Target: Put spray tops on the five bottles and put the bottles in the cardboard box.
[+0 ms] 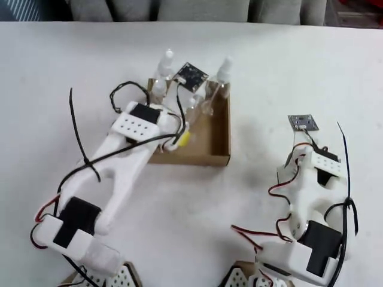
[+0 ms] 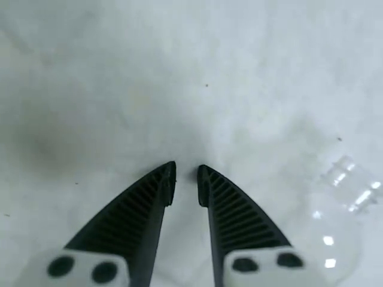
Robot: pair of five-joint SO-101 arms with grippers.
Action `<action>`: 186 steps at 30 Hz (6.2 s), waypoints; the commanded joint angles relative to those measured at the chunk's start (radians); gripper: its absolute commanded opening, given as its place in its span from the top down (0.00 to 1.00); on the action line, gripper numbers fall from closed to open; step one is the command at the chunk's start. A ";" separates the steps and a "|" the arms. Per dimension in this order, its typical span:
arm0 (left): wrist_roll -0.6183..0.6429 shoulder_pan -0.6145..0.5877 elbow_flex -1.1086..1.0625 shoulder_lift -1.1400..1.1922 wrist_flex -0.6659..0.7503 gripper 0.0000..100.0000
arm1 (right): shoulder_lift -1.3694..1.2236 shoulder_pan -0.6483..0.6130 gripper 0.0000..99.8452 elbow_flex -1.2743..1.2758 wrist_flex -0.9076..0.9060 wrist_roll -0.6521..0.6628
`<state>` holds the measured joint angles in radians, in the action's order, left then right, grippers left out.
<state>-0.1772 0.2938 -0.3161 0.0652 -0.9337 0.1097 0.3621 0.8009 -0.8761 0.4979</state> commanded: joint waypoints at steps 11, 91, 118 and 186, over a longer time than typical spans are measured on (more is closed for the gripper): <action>0.112 0.015 0.011 -0.064 0.058 0.92 | -0.002 -0.021 0.96 0.000 0.018 0.005; 0.203 0.024 -0.344 -0.467 -0.029 0.92 | -0.002 -0.021 0.96 0.002 0.030 -0.002; 0.077 0.013 -0.540 -0.699 -0.160 0.92 | -0.002 -0.021 0.96 0.002 0.030 -0.003; 0.077 -0.598 -0.446 -0.443 0.048 0.68 | -0.002 -0.021 0.96 0.005 0.030 -0.006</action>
<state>-0.0944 -0.2923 -0.8454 -0.3782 -0.8201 0.1097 0.3621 0.8055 -0.8654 0.4979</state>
